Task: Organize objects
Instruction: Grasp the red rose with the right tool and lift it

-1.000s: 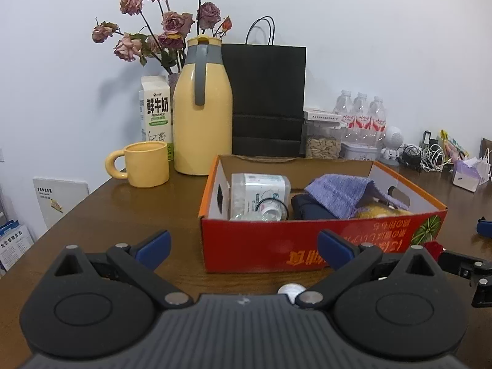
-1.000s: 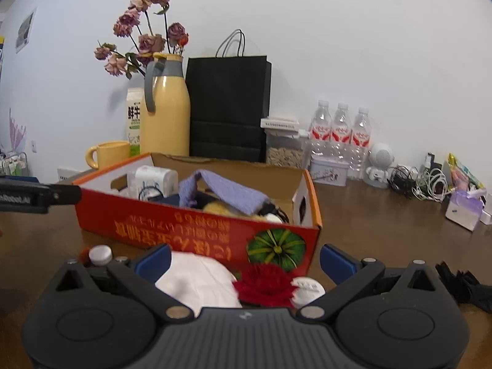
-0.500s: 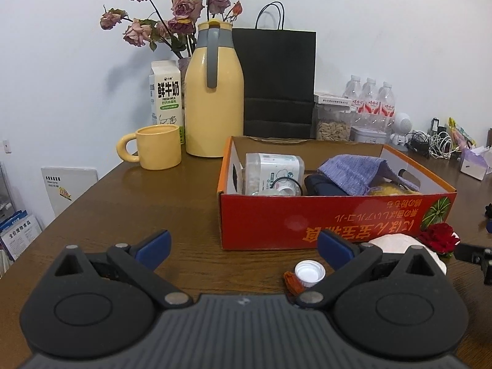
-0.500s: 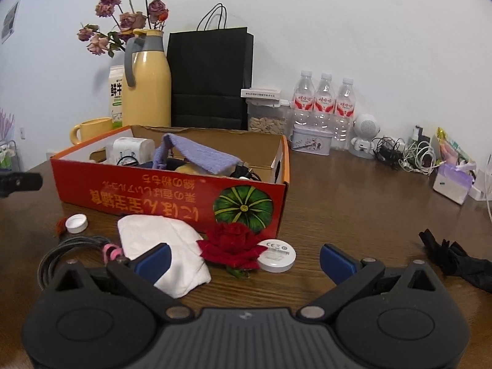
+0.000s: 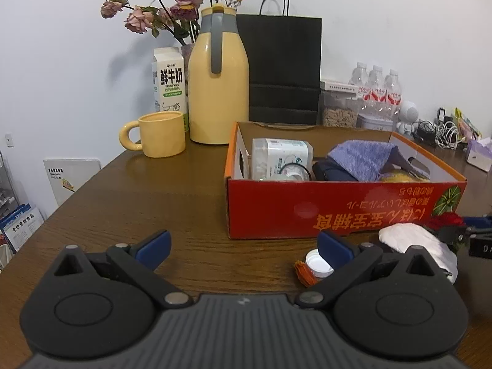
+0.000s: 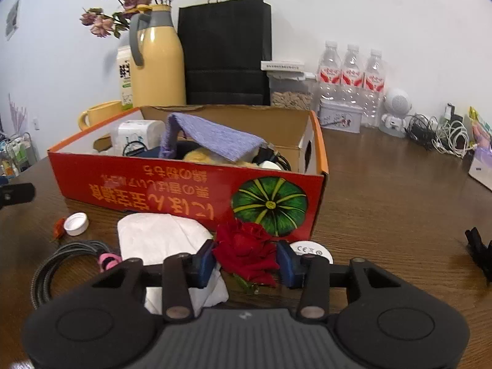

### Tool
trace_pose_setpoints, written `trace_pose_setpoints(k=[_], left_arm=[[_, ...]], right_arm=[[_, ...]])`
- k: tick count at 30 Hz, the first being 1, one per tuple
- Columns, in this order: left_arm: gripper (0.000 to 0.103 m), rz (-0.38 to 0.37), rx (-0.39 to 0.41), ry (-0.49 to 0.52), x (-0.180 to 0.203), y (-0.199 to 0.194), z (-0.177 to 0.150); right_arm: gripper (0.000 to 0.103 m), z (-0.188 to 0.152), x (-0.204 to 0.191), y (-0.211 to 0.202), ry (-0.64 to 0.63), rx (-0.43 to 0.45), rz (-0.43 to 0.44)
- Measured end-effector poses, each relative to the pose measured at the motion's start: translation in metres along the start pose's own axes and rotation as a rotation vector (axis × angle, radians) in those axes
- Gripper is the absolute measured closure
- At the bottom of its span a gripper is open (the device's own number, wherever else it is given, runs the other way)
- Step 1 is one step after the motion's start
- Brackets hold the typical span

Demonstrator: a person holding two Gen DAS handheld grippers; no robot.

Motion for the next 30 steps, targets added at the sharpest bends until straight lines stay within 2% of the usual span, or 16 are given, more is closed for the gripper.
trace_pose_setpoints(k=[8,13,16,18,19,24,26,28,29,30], left_arm=[[0.0,-0.019,-0.044,0.054,0.016,0.006,-0.011],[0.001,-0.019,-0.077,0.095,0.026,0.011,-0.017],[0.022,-0.014,-0.1,0.118,0.031,0.015,-0.021],[0.04,-0.014,-0.125,0.121,0.031,0.019,-0.024],[0.043,-0.012,-0.132,0.119,0.031,0.02,-0.024],[0.043,-0.013,-0.145,0.08,0.028,0.027,-0.023],[0.045,-0.04,-0.146,0.073,0.03,0.031,-0.022],[0.059,-0.058,-0.142,0.066,0.031,0.032,-0.02],[0.083,-0.068,-0.139,0.056,0.032,0.032,-0.019],[0.09,-0.081,-0.14,0.043,0.031,0.032,-0.018]], right_arm=[[0.069,0.007,-0.008,-0.028,-0.051,0.16,-0.062],[0.069,0.01,-0.01,-0.034,-0.069,0.191,-0.075],[0.069,0.01,-0.009,-0.035,-0.066,0.196,-0.073],[0.069,0.009,-0.009,-0.037,-0.067,0.201,-0.073],[0.069,0.009,-0.009,-0.037,-0.067,0.202,-0.073],[0.069,0.008,-0.011,-0.038,-0.071,0.207,-0.07],[0.069,0.008,-0.012,-0.038,-0.074,0.207,-0.07],[0.069,0.008,-0.012,-0.038,-0.074,0.208,-0.071],[0.069,0.008,-0.012,-0.038,-0.074,0.207,-0.07],[0.069,0.008,-0.012,-0.038,-0.074,0.206,-0.069]])
Point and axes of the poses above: each gripper's, at about its wrist camera, not at the fingertips, and y roughly the way its jaws point, x to its right, z to its top, the point moved 6 cm from there along y, roughly the way its jaws point, and after that the axes turned 11 degrees about z, right-handed, at the moved point
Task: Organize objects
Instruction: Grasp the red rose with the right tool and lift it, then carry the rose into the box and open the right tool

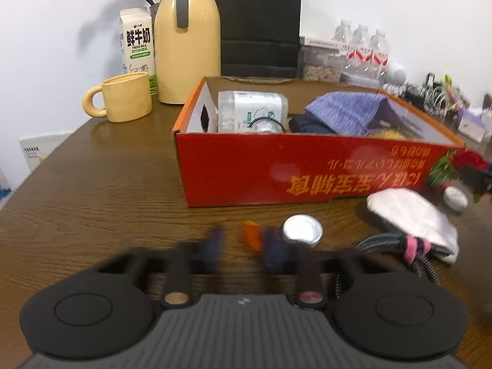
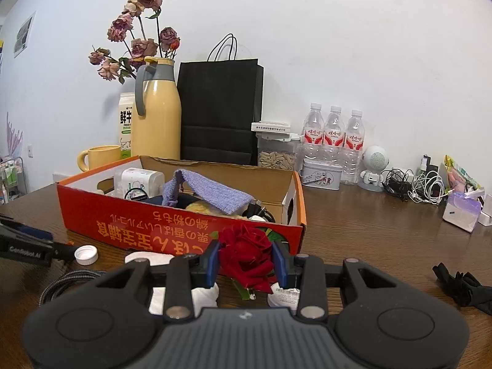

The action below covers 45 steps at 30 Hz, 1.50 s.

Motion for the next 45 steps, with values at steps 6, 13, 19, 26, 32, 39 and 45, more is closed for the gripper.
trace_pose_setpoints(k=[6,13,19,26,32,39,45], left_arm=[[0.09,0.002,0.046,-0.025,-0.004,-0.011,0.002],[0.09,-0.007,0.123,-0.036,-0.008,-0.033,0.016],[0.09,-0.03,0.204,-0.029,0.001,-0.046,0.05],[0.09,-0.048,0.257,-0.04,0.022,-0.033,0.093],[0.09,-0.066,0.254,-0.042,0.045,0.0,0.123],[0.09,-0.085,0.184,-0.048,0.069,0.061,0.139],[0.09,-0.095,0.165,-0.045,0.07,0.074,0.141]], right_arm=[[0.069,0.0,-0.001,0.001,-0.002,-0.004,0.003],[0.069,0.004,-0.01,-0.003,-0.045,0.011,0.011],[0.069,0.036,-0.015,-0.003,-0.057,0.077,0.034],[0.069,0.071,-0.01,0.036,-0.051,0.096,0.035],[0.069,0.086,0.001,0.085,-0.02,0.069,0.027],[0.069,0.085,0.016,0.131,0.014,0.023,0.033],[0.069,0.075,0.023,0.14,0.04,-0.015,0.052]])
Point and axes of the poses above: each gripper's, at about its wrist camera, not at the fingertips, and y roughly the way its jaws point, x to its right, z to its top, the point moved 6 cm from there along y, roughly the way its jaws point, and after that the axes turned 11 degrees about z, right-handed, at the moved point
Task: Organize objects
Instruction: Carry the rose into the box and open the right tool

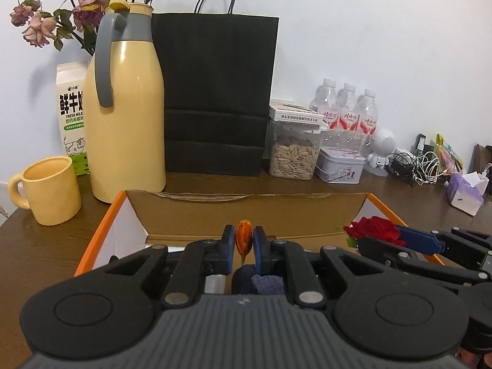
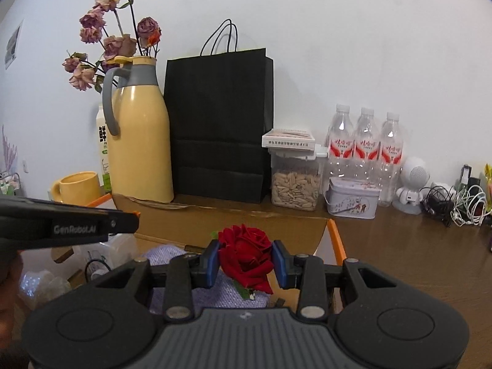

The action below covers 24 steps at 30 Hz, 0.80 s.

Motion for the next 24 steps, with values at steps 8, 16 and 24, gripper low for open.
trace_pose_setpoints(k=[8,16,24], left_arm=[[0.042,0.023,0.054,0.016,-0.003,-0.013,-0.003],[0.0,0.085,0.127,-0.036,-0.012,-0.023,0.004],[0.0,0.086,0.111,-0.03,-0.011,-0.021,0.003]], right_arm=[[0.03,-0.003,-0.001,-0.01,0.017,0.001,0.009],[0.0,-0.001,0.003,-0.021,0.042,0.035,-0.001],[0.0,0.001,0.003,-0.027,0.048,0.054,-0.026]])
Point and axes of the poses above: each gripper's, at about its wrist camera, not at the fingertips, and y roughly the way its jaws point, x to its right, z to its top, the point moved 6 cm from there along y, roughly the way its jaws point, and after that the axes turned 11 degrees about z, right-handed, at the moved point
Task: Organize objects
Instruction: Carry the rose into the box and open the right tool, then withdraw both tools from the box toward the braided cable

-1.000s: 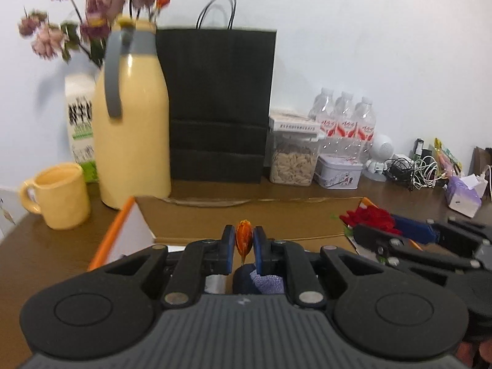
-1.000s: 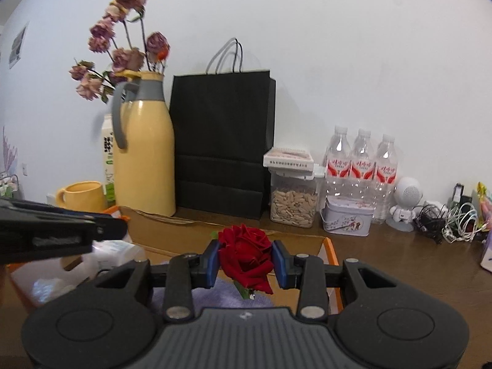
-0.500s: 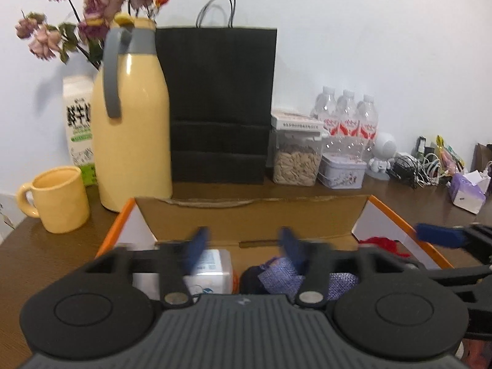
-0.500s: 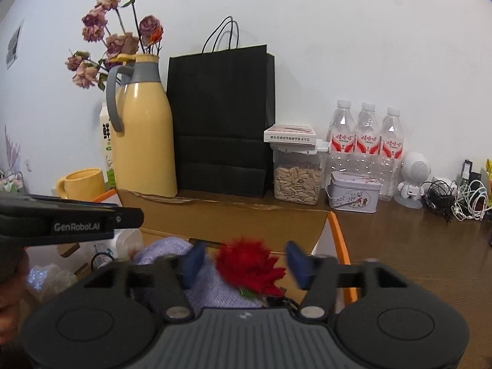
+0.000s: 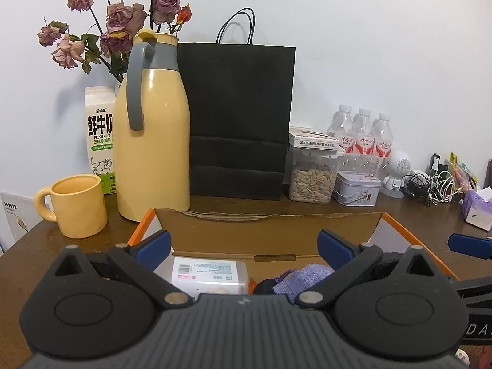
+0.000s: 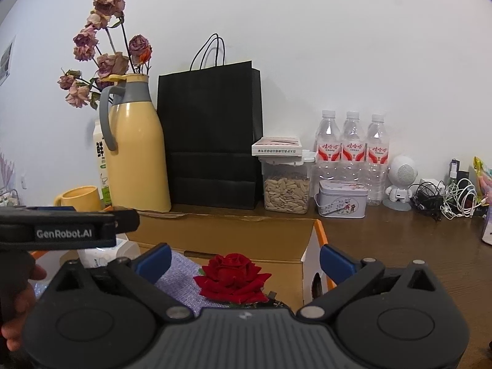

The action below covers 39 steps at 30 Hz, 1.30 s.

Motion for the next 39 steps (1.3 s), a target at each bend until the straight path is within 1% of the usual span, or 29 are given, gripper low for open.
trace_pose_setpoints(k=[5,9,13,17,24,28,33,39], left_arm=[[0.0,0.002,0.021,-0.005,-0.002,-0.012,0.004],[0.0,0.015,0.032,-0.01,-0.007,-0.029,0.001],[0.0,0.015,0.023,-0.015,-0.016,-0.049,-0.004],[0.0,0.008,0.014,0.0,-0.022,-0.07,-0.013],[0.0,0.017,-0.049,0.022,-0.032,-0.095,-0.036],[0.0,0.026,-0.09,0.037,-0.035,-0.106,-0.049],[0.0,0.035,-0.141,0.062,-0.033,-0.121,-0.065],[0.0,0.013,-0.209,0.101,-0.023,-0.133,-0.085]], right_arm=[[0.0,0.003,-0.001,-0.01,0.001,0.024,-0.006],[0.0,0.005,-0.008,-0.023,-0.027,0.047,-0.01],[0.0,0.004,-0.015,-0.038,-0.048,0.051,-0.007],[0.0,-0.003,-0.019,-0.058,-0.051,0.043,-0.007],[0.0,-0.022,-0.019,-0.092,-0.043,0.018,-0.017],[0.0,-0.039,-0.017,-0.108,-0.037,-0.019,-0.022],[0.0,-0.064,-0.011,-0.121,-0.028,-0.074,-0.029],[0.0,-0.086,-0.006,-0.129,-0.023,-0.12,-0.029]])
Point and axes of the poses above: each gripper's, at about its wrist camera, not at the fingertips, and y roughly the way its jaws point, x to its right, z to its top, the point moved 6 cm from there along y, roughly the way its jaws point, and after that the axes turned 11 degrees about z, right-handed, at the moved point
